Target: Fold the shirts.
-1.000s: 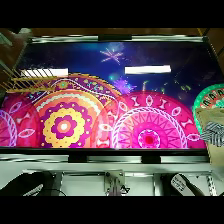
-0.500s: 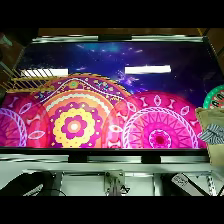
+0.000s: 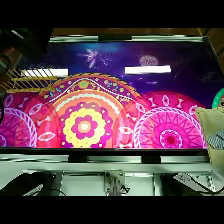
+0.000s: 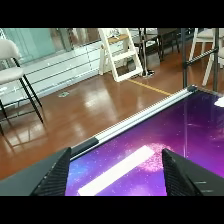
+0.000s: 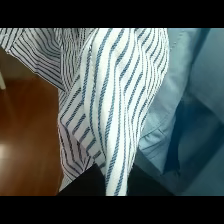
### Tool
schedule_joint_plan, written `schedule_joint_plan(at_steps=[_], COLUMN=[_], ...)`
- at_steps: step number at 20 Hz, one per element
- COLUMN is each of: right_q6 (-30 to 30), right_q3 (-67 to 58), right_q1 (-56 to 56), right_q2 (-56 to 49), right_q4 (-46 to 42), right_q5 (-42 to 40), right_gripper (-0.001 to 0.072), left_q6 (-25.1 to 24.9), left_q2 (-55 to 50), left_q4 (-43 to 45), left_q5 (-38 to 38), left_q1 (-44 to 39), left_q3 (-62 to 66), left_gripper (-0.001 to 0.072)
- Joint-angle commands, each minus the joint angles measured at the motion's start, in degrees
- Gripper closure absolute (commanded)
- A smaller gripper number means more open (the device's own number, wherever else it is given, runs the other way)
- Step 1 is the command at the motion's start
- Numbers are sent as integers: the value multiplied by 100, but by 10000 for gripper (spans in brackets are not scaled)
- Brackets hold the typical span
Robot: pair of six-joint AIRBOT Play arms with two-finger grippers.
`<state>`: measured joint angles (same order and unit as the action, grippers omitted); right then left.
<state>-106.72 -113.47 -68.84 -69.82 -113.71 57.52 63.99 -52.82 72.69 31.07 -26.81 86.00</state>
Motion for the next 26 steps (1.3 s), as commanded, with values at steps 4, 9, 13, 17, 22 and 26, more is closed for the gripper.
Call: schedule_joint_plan(at_steps=[4, 9, 13, 17, 22, 26], right_q6=[354, 494, 409, 424, 634, 999], right_q3=[-2, -2, -2, -2, -2, 81], right_q1=[-883, -896, -896, -879, -876, -682], right_q2=[-216, -319, -321, -144, 538, 905], right_q4=[1034, 1141, 1014, 1401, 1926, 2190], right_q5=[-173, -188, -85, 654, 2487, 4454], right_gripper=[642, 642, 580, 198, 198, 198], left_q6=[616, 903, 905, 901, 903, 942], left_q2=[133, 155, 153, 133, -85, -472], left_q4=[-2, -2, -2, 0, 0, -2], left_q5=[319, 531, 610, 603, 608, 612], left_q1=[7, 4, 4, 7, 13, 13], left_q3=[-2, -2, -2, -4, -11, -11], left_gripper=[34, 34, 34, 34, 35, 34])
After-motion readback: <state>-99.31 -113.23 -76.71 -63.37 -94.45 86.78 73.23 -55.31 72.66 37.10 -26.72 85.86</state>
